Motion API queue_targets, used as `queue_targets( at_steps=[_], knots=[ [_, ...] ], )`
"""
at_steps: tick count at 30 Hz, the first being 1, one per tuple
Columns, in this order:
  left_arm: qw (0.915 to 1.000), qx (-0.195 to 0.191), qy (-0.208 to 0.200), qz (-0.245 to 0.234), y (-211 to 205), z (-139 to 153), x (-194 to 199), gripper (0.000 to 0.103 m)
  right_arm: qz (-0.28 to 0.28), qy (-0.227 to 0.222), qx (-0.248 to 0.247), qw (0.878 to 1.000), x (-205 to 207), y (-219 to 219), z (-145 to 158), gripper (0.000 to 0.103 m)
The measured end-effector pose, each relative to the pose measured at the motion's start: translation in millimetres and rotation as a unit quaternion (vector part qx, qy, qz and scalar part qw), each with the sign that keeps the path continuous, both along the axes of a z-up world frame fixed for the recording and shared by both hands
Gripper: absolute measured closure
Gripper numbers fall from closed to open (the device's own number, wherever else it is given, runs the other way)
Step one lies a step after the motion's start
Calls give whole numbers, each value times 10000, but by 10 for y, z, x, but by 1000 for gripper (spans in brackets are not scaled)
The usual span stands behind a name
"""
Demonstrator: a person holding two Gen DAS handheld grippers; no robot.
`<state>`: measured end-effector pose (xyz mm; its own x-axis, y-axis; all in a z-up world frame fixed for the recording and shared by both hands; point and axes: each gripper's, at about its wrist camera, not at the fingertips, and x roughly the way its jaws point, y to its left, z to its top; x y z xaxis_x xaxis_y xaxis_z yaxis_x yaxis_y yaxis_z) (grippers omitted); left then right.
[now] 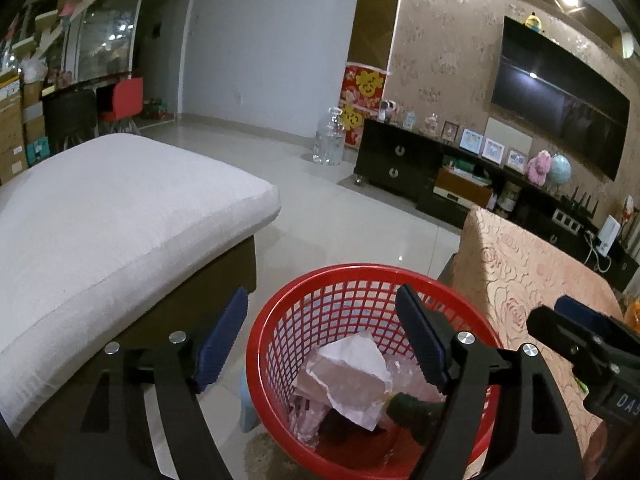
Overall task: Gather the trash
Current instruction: 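Carry tissue and sponge over the red wastebasket and open both tools to drop them, then move both open tools back over the table toward the green packet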
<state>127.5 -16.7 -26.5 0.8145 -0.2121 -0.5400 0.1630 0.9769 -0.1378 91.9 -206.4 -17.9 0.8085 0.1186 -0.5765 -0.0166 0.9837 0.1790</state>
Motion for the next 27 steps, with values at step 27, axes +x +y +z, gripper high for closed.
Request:
queue_targets(
  at_steps=[27],
  knots=[
    [9932,-295,-479,-1017,-503,73,-347,23,-1936,166,-524,9795,-1239,-1532,-332,31]
  ],
)
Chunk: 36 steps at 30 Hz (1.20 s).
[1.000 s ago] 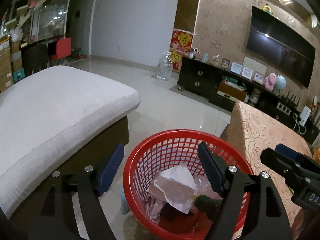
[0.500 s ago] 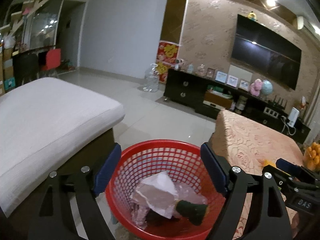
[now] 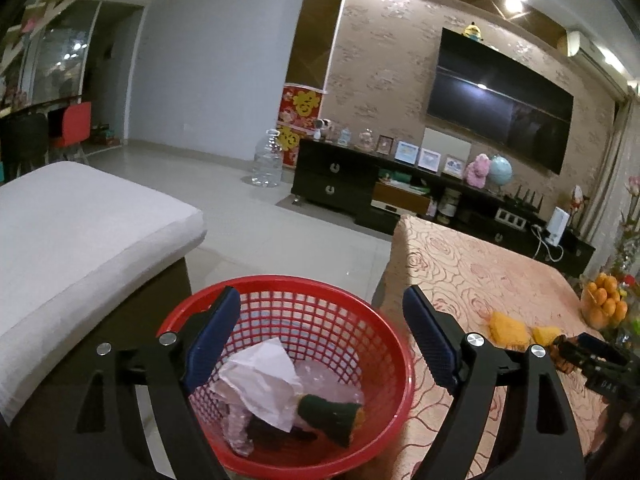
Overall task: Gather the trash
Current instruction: 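Move both open tools back over the table toward the green packet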
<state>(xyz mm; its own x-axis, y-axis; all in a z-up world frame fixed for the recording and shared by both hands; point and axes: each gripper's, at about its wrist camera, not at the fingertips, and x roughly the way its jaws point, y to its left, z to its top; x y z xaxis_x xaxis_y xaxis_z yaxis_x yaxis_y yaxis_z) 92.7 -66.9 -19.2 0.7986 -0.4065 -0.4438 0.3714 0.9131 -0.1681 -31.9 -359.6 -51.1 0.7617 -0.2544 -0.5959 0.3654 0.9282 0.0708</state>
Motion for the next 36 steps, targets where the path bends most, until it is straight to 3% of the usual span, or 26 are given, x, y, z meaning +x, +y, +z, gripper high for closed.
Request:
queue_targets(
  at_steps=[5,20,29,36],
  knots=[
    [9998,129,-29,-141,-157,-40,-46,23,-604,98,-198,9979,-263,-372,-134,29],
    [9938,723,-126,-838,-797,-193,-298,23,-1578,390,315,9862,-610,-977,-433,21],
    [9883,928,16,-1207,-1084,-310,-363,22,-1356,475,332,9891,-527,-874,-516,21],
    [9863,1012,68,-1305,-1158,-350,-384,22,-757,533,298,9953,-133,-674,-617,21]
  ],
)
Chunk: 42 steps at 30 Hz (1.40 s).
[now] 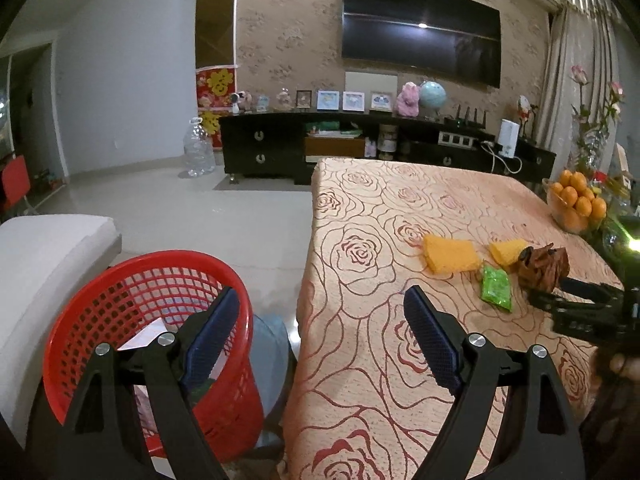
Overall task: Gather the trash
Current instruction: 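Move both open tools back over the table toward the green packet, then grasp the green plastic packet with the right tool while the left tool grasps a yellow foam pad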
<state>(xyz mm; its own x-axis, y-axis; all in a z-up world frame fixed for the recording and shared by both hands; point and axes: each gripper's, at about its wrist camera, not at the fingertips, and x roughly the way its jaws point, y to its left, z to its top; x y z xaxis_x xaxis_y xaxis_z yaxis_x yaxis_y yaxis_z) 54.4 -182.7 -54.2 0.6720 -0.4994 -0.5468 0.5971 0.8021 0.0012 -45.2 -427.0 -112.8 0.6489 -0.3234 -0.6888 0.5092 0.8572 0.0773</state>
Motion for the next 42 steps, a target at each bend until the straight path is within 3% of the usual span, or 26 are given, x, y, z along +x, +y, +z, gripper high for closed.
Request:
queue_targets(
  at_steps=[7,9,13,19,26,36,42],
  knots=[
    [10000,47,34,28,17,-30,9,22,159,176,220,9995,414,-58,-140,21],
    [10000,52,40,25,24,-27,2,22,212,278,541,9979,500,-116,-197,22],
    [10000,71,46,-13,6,-33,-24,22,154,277,471,9984,570,-159,-176,23],
    [9997,211,6,-87,-79,-73,-57,22,207,465,496,9975,666,-197,-228,47],
    [9995,306,-23,-111,-135,-107,-77,22,294,500,418,9974,614,-141,-234,67],
    [9993,206,160,-267,-240,-71,-36,22,210,126,581,9980,192,-134,40,71],
    [9965,405,98,-726,-602,-12,-68,22,11,-139,714,9974,-64,-240,189,71]
  ],
)
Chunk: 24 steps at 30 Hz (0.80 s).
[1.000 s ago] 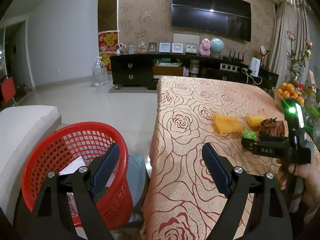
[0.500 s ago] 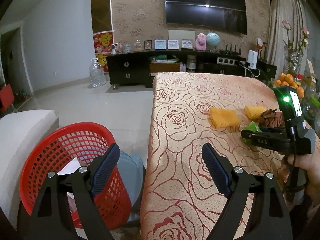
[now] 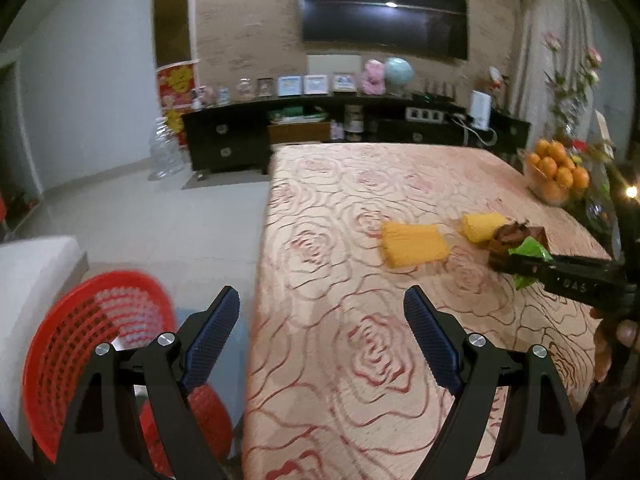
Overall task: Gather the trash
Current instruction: 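Grasp the green plastic packet with the right tool while the left tool grasps a yellow foam pad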
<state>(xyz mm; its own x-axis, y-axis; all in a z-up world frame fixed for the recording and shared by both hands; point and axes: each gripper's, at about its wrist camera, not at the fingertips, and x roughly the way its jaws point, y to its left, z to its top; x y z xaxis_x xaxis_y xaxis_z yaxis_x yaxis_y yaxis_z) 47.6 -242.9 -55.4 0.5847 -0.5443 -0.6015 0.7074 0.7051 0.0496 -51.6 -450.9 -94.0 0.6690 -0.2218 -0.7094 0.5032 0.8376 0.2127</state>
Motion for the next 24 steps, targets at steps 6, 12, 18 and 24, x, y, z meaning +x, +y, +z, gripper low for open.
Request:
queue_targets(
  at_steps=[6,12,18,24],
  knots=[
    [9975,420,-27,-566,-523,-132,55,22,-148,-63,160,9997,-116,-91,24,71],
    [9939,556,175,-936,-941,-261,263,22,-196,-122,208,9995,-172,-129,44,71],
    [9927,508,399,-1014,-1267,-361,549,22,-127,-87,296,9994,-162,-130,10,71],
    [9898,520,818,-1040,-1448,-601,773,22,-65,-122,305,9994,-141,-109,18,71]
  ],
)
